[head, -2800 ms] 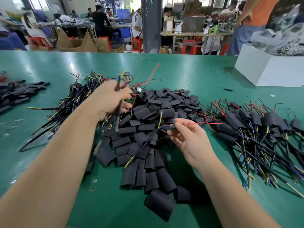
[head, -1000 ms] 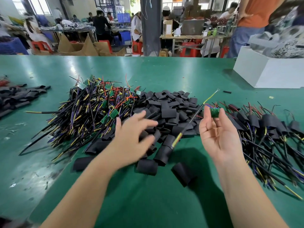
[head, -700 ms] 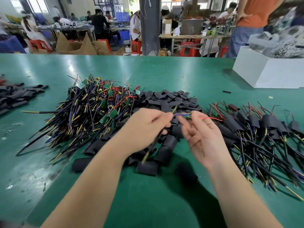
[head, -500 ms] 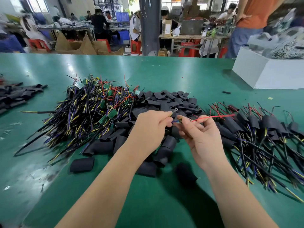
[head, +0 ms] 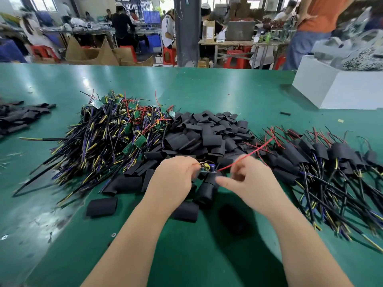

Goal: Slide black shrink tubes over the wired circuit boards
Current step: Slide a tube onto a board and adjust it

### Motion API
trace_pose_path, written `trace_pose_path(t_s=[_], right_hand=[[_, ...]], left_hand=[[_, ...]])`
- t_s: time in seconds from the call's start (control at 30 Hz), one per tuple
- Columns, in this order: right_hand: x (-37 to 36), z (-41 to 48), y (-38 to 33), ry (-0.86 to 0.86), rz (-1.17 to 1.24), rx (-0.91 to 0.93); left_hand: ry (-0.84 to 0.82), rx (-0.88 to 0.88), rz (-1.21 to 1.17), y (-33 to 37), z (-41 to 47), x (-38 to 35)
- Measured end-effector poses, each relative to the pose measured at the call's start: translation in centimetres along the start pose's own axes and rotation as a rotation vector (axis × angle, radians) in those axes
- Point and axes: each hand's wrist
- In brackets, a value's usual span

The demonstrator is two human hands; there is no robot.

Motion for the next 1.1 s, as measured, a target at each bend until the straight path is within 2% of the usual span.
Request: trace_pose_path(t_s=[0.07,0.13,0.2,0.33,0.53,0.63,0.7,0.73,0.83,0.9,0.93,1.1], right_hand=[[1.3,-0.6,0.5,-0.212,-0.278,-0.005],[2.1,-1.3,0.5,-0.441,-0.391,-0.046],[2.1,-1.8,0.0,-0.537,-0.452,-0.031],[1.4,-1.7,-0.6,-0.476,-0.4,0.051],[1.1,-1.1,0.3,-0.401,-0.277,0.104],[0.8,-0.5,1.2,-0.224,-0.228,0.145],[0.8,0.0,1.7,-0.037,-0.069,0.068],[0.8,0.3,1.8,0.05,0.084,-0.016],[1.3,1.1,1.9,0.19,0.837,-0.282],[1.7,1.4,2.1,0.173,1.299,-0.343],[2.0,1.4,2.2,0.171,1.45,-0.358],[2.8,1.4,2.2,0.255,1.808,-0.398]], left_hand=[[0.014,0.087,0.034,-0.6,0.2,0.0],[0.019,0.165,0.071,-1.1,0.4,0.0],[0.045,0.185,0.111,-1.4,0.3,-0.1],[0.097,0.149,0.078,-1.3,0.2,0.0],[0.28,-0.103,-0.037,-1.4,-0.1,0.8],[0.359,-0.159,-0.116,-1.7,0.0,0.8],[0.385,-0.196,-0.153,-2.0,0.0,0.8],[0.389,-0.209,-0.167,-2.0,0.0,0.9],[0.385,-0.233,-0.195,-2.0,0.1,0.9],[0.379,-0.258,-0.194,-1.8,0.2,0.8],[0.375,-0.271,-0.194,-1.7,0.2,0.8],[0.357,-0.304,-0.216,-1.2,0.1,0.5]])
Point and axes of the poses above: each hand's wrist, its own z-axis towards the middle knuckle, its own x-axis out of the back of the hand, y = z × x, and after that the axes turned 6 degrees about -z, right-handed
